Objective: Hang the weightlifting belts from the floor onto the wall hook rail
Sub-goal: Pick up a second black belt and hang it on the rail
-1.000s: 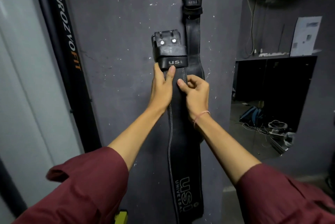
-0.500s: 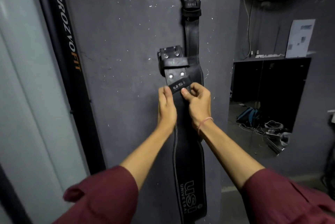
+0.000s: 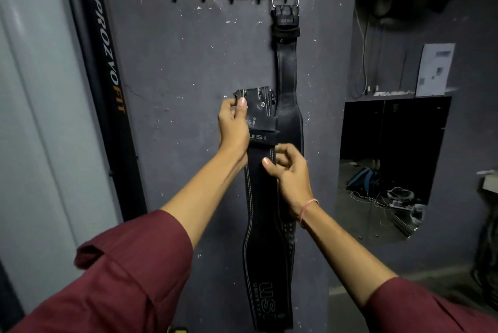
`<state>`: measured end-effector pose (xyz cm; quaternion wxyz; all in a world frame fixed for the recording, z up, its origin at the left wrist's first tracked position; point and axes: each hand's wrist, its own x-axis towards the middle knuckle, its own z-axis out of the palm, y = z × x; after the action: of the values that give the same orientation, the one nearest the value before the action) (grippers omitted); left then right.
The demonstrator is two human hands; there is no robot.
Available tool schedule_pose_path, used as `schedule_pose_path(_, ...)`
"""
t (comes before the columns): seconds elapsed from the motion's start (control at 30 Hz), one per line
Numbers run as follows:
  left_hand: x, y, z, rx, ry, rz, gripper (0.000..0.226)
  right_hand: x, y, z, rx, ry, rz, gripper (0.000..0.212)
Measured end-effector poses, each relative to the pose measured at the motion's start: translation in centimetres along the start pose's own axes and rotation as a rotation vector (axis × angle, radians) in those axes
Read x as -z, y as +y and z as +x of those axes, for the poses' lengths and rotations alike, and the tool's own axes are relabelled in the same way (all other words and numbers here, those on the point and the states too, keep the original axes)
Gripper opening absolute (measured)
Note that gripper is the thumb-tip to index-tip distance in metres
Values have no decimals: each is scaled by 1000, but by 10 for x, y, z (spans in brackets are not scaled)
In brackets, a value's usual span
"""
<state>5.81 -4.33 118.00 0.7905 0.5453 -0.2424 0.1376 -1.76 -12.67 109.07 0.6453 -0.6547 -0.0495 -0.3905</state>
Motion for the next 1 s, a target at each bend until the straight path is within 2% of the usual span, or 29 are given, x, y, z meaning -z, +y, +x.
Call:
schedule_pose_path(0.1, 4, 0, -4, -74, -16, -36, 17, -2, -17, 12, 0, 32, 87, 29)
schedule_pose_path(0.13, 5, 0, -4, -80, -21, -43, 17, -5, -27, 18, 11, 35, 64, 25)
schedule_pose_path(0.2, 9, -2, -5, -84, -37, -40, 15, -15, -50, 31, 42, 45, 6, 17)
schedule_pose_path(0.3, 16, -6, -8, -98, -104, -36, 16, -30, -69, 54, 62, 158, -162, 33)
schedule_pose_path(0.4, 23, -9, -6, -112, -159, -16, 17, -34, -65, 69, 40, 254, -306, 37)
schedule_pose_path(0.57, 33, -17, -1, -78, -184, -8, 24, -47, -62, 69, -31, 317, -496, 35)
schedule_pose_path(0.77, 41, -36, 11, -107, -210, 56, 18, -57, -54, 86, -90, 295, -632, 30)
schedule_pose_path(0.83, 42, -40, 18, -93, -208, 73, 18, -58, -51, 97, -131, 291, -581, 25)
schedule_pose_path(0.93, 37, -47, 32, -75, -184, 74, 29, -53, -43, 116, -181, 241, -302, 9)
schedule_pose_path(1.0, 30, -49, 42, -84, -139, 84, 33, -50, -39, 127, -177, 168, -163, 23)
